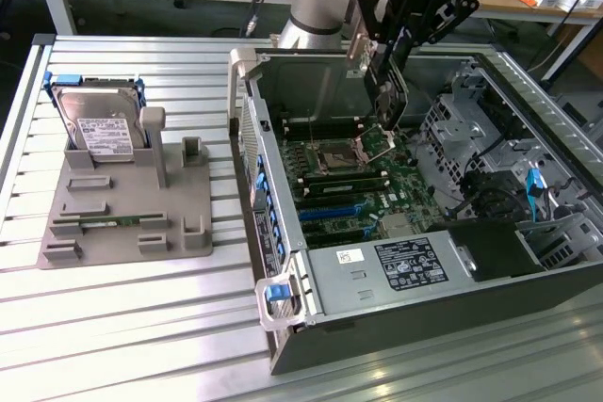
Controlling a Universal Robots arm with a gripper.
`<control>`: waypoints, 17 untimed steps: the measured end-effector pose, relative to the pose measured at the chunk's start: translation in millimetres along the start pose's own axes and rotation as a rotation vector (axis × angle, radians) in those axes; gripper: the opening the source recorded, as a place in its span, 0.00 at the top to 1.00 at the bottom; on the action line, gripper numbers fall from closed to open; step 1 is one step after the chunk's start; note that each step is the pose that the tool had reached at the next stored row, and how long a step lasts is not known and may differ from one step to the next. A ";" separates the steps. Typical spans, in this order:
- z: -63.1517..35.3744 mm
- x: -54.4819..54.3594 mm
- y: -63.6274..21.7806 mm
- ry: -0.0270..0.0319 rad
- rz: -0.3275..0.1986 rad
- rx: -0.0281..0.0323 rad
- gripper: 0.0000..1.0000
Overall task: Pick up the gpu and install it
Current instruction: 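Pick up the gpu and move the gpu toward the slot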
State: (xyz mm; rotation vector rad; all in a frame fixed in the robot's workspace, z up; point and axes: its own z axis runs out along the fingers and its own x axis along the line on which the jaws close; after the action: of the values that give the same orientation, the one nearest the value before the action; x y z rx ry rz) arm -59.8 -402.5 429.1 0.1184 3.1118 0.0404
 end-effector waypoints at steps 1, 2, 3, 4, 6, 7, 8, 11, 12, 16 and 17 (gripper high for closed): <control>2.3 -0.1 -0.1 0.0000 0.000 0.0005 0.74; 4.7 -0.3 -0.1 -0.0001 0.000 0.0008 0.74; 8.2 -0.6 -0.2 -0.0001 0.000 0.0015 0.74; 9.9 -0.8 -0.2 -0.0002 0.000 0.0017 0.74; 14.2 -0.9 -0.3 -0.0002 0.000 0.0024 0.74; 16.9 -0.9 -0.4 -0.0002 0.000 0.0026 0.74; 19.1 -0.9 -0.4 -0.0003 0.000 0.0029 0.74; 26.7 -1.0 -0.6 -0.0003 0.000 0.0041 0.74; 28.0 -1.0 -0.6 -0.0004 0.000 0.0044 0.74; 35.5 -1.1 -0.8 -0.0005 0.000 0.0054 0.74; 39.2 -1.1 -0.9 -0.0005 0.000 0.0059 0.74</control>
State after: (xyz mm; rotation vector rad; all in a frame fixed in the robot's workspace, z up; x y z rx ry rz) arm -57.7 -402.5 389.9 0.1183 3.1117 0.0312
